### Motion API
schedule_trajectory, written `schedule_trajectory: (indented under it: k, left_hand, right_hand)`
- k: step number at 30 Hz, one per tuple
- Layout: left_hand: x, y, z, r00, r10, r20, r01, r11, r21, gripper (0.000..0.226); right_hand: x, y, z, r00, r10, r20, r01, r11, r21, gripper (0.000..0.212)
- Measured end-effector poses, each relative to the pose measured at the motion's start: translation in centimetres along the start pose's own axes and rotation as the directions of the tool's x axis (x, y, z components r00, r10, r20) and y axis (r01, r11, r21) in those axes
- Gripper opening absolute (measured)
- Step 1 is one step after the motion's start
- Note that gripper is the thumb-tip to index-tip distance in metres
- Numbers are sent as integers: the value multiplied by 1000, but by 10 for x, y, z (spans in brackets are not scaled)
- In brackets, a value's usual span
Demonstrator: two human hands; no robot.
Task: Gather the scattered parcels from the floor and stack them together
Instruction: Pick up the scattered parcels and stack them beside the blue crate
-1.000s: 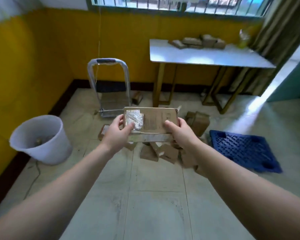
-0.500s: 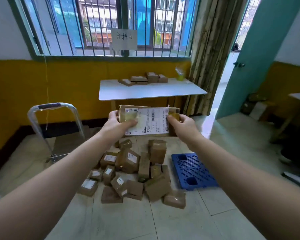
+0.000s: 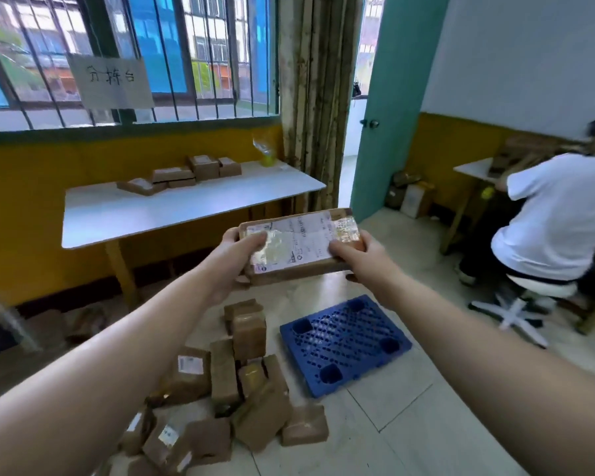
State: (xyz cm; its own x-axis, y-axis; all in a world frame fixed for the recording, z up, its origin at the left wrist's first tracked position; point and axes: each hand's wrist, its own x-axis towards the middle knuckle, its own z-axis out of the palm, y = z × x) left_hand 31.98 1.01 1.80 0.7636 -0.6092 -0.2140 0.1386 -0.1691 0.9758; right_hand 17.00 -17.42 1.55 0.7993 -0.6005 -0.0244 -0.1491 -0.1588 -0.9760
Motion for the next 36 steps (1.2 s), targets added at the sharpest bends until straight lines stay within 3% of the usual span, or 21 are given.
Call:
schedule_trajectory:
  k: [5,8,9,13,19,25,31,36]
  left_hand:
    - [49,8,58,988,-80,130,67,993,98,57]
    - [80,9,102,979,-59,196,44,996,77,48]
    - [88,10,119,979,-34,199,22,998,63,47]
    - [123,15,185,964,12,267,-9,1000,-12,42]
    - [167,22,226,974,-46,222,17,991,130,46]
    - [209,25,212,997,-50,53,48,998,51,46]
    - [276,15,165,991,-122,57,122,992,11,42]
    - [343,6,150,979,-186,87,187,982,-3,39]
  right_hand:
    - [33,15,-52,973,8,-231,-9,1000,-3,65]
    - [59,19,-78,933,-59,-355,91,993,73,41]
    - [67,21,-84,936,-74,-345,121,986,118,38]
    - [97,29,-104,985,-72,-159,94,986,136,74]
    - [149,39,-159,1000,-13,-17,15,992,127,57]
    - [210,52,-140,989,-28,142,20,998,63,53]
    - [287,55,-107,969,49,241,-48,999,-13,43]
    - [349,65,-94,948,173,269,-122,973,-196,56]
